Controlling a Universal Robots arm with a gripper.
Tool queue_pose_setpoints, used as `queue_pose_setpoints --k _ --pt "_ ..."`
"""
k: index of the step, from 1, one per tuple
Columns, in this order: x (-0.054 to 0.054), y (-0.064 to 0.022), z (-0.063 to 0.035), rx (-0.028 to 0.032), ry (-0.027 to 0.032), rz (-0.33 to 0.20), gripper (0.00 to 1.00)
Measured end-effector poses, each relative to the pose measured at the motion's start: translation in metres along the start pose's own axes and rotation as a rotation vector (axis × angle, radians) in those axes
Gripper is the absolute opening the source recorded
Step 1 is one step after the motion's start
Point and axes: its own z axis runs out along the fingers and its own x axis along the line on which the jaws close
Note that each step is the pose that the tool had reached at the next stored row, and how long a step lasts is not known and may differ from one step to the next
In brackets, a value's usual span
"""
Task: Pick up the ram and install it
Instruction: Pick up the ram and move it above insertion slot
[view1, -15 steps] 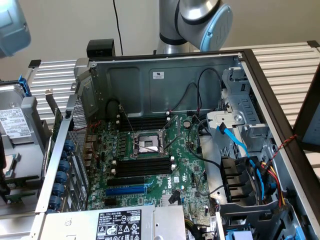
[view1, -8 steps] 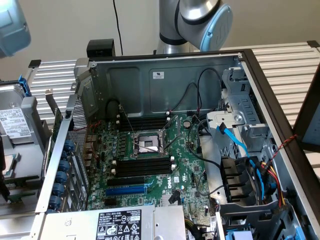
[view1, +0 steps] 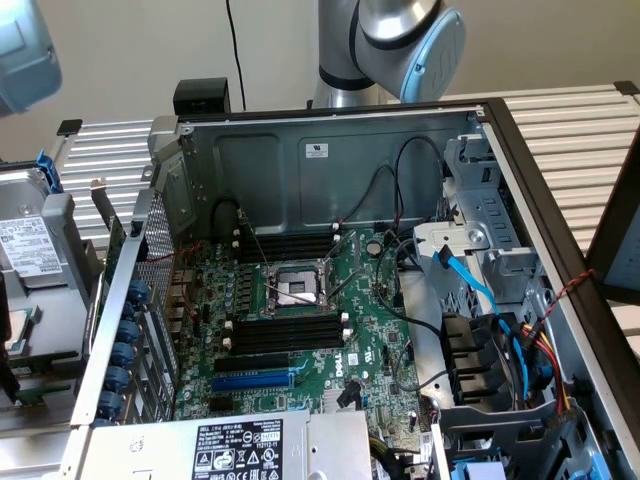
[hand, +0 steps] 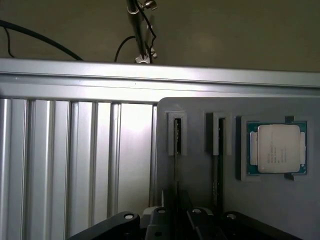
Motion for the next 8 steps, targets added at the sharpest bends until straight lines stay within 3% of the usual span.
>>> queue_pose_setpoints --k 5,8 --pt "-0.0001 0.0 0.0 0.0 -0.0003 0.0 0.19" --pt "0.0 0.0 0.0 0.0 0.0 0.0 0.12"
